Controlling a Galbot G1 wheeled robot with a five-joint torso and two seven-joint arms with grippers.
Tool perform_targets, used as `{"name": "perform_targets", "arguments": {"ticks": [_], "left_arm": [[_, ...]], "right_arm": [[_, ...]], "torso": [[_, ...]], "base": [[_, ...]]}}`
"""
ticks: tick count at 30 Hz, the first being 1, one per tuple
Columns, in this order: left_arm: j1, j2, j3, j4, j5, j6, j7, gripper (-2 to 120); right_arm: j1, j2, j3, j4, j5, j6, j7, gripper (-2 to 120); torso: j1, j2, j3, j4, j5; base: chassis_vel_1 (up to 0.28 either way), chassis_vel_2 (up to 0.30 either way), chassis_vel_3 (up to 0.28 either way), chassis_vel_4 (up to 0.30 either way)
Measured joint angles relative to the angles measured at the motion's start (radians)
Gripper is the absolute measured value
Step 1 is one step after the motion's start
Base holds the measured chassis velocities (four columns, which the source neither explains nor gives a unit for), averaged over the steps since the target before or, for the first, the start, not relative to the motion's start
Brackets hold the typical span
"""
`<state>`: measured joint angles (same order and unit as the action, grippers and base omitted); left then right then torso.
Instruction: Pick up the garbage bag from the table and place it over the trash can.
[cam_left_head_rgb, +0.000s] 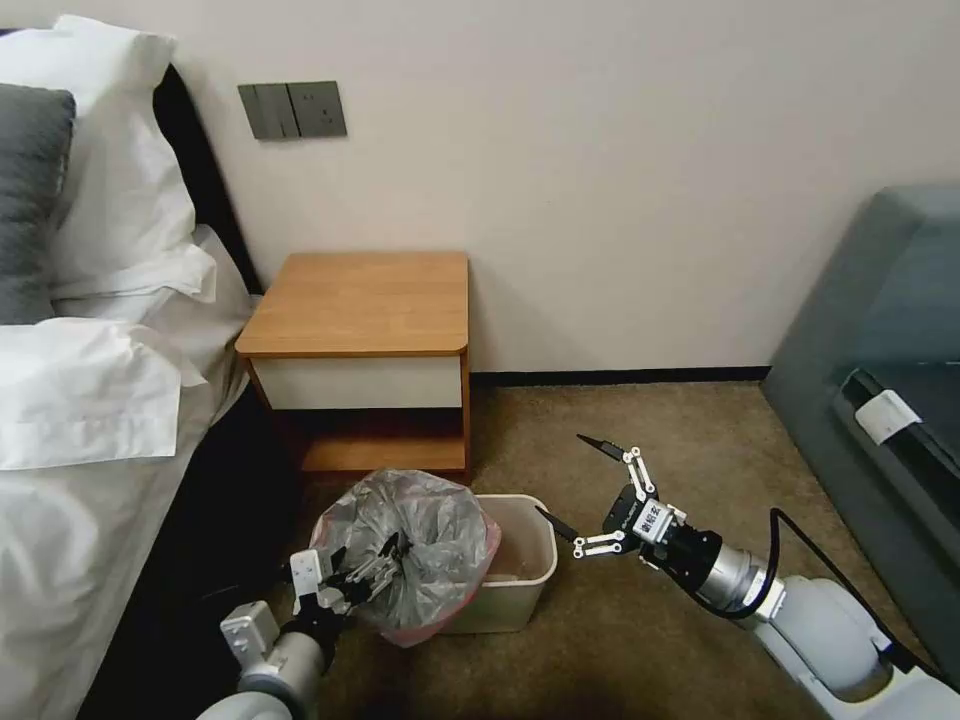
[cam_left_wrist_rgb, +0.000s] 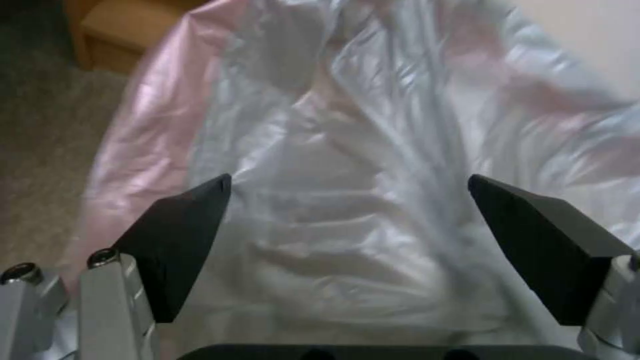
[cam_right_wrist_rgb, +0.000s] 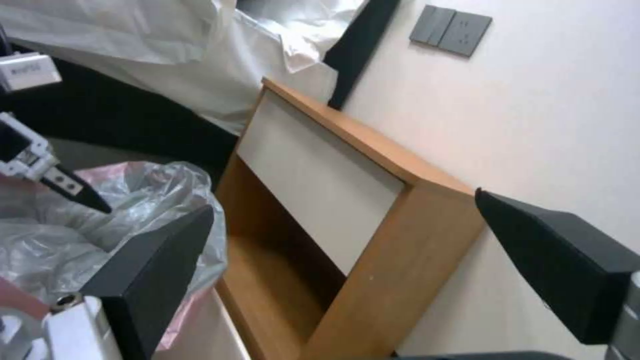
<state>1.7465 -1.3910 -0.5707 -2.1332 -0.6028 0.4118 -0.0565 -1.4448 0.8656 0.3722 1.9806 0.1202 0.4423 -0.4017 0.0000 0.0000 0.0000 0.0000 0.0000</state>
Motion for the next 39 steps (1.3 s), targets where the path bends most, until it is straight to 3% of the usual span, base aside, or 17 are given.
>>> {"name": "perform_targets", "arguments": {"ticks": [6,18,33,39], "left_arm": [[-0.008,0.003,-0.008,0.009,0.016,0.02,0.007,90],[-0.043,0.027,-0.023,0.015,0.071,0.131,0.128,84],[-0.112,0.021,-0.028,0.086,0.059,0.157,0.142,84],[-0.129,0.022,-0.022,0.101,0.056,0.161,0.151,75]], "right_arm": [[-0.001,0.003,0.0,0.0,-0.001,0.0,0.002,100],[-0.018,0.029,0.0,0.008,-0.018,0.011,0.003,100],[-0.032,0.027,0.003,0.022,-0.022,0.014,0.002,100],[-0.031,0.027,0.003,0.023,-0.022,0.013,0.003,100]], "torso": [[0.0,0.0,0.0,0.0,0.0],[0.0,0.0,0.0,0.0,0.0],[0.0,0.0,0.0,0.0,0.0],[0.0,0.0,0.0,0.0,0.0001]], "base": [[0.0,0.0,0.0,0.0],[0.0,0.0,0.0,0.0],[0.0,0.0,0.0,0.0],[0.0,0.0,0.0,0.0]]}}
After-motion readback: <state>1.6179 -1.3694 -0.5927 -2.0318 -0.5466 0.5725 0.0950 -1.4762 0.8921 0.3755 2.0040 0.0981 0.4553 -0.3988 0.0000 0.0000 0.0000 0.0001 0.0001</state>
